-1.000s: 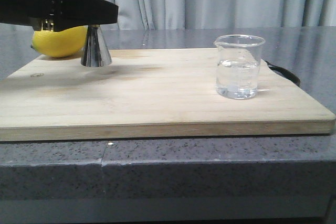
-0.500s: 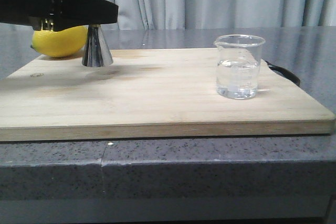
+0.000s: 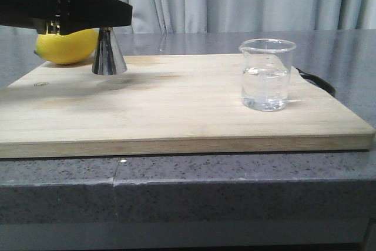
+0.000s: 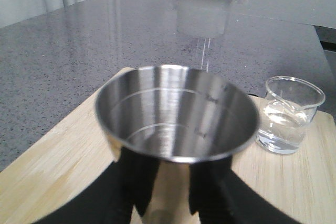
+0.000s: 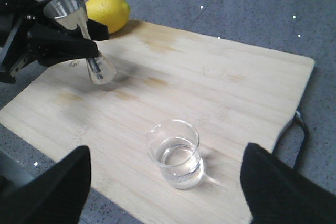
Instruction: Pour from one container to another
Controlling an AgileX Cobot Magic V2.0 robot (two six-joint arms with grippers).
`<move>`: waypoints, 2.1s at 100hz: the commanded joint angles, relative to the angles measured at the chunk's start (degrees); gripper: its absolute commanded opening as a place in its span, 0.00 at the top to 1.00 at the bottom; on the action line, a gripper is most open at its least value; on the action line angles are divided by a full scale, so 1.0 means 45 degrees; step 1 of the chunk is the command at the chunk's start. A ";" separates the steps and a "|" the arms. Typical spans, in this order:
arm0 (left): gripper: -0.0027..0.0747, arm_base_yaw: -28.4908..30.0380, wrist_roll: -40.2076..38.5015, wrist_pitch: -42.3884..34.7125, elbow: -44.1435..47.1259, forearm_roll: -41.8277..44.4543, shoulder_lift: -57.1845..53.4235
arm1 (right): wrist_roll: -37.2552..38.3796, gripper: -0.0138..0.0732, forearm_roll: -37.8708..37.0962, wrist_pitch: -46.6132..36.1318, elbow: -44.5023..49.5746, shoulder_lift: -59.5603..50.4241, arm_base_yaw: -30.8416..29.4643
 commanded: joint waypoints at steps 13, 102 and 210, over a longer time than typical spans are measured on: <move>0.67 -0.0069 -0.0092 0.1465 -0.0348 -0.0920 -0.0606 | 0.0263 0.23 -0.0308 -0.1030 -0.0033 -0.0199 0.0185; 0.67 -0.0069 -0.0092 0.1465 -0.0348 -0.0920 -0.0606 | 0.8850 0.23 -1.0900 -1.5496 0.6807 0.0116 0.4201; 0.67 -0.0069 -0.0092 0.1465 -0.0348 -0.0920 -0.0606 | 0.9337 0.28 -1.1669 -2.3359 0.6247 0.8597 0.4201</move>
